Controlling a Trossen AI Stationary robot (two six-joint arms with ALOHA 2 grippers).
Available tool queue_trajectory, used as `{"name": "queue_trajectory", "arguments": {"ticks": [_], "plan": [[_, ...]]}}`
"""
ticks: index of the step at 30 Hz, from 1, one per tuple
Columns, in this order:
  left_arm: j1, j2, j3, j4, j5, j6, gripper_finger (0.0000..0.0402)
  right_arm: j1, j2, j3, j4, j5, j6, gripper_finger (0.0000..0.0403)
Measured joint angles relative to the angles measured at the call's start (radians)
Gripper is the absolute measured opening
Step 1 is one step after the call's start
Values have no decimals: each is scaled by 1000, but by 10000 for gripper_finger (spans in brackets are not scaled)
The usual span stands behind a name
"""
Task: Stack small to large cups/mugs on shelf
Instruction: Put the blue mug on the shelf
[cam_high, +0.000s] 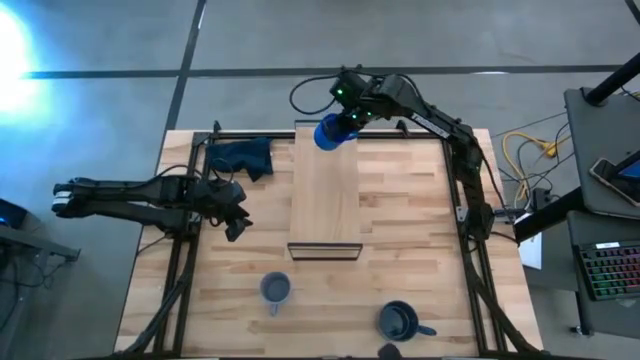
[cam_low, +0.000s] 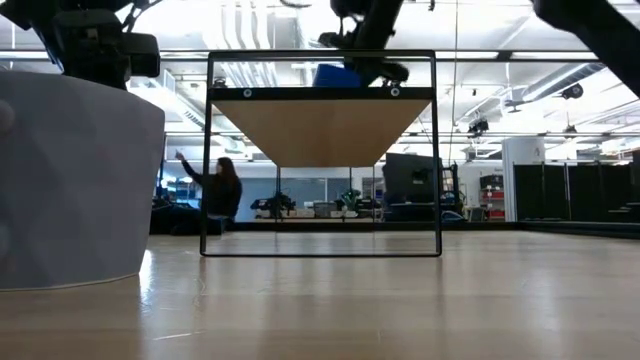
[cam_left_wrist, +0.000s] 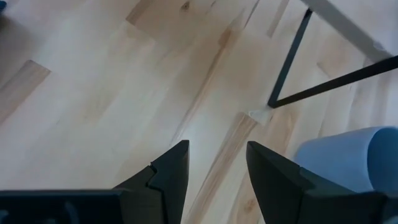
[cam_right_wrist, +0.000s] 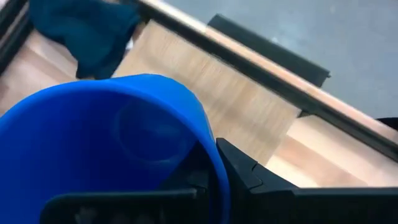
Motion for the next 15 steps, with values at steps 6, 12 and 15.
{"name": "queue_trajectory", "arguments": {"ticks": [6,12,15], "plan": [[0,56,0,3,0,-70,146,-37,38,0,2,-12,-99,13],[0,108,0,59,-1,-110,146,-34,38,0,-20,-34,-169,13],[0,134,0,73,-8,-145,146,-37,38,0,-36,-77,-171,13]]}}
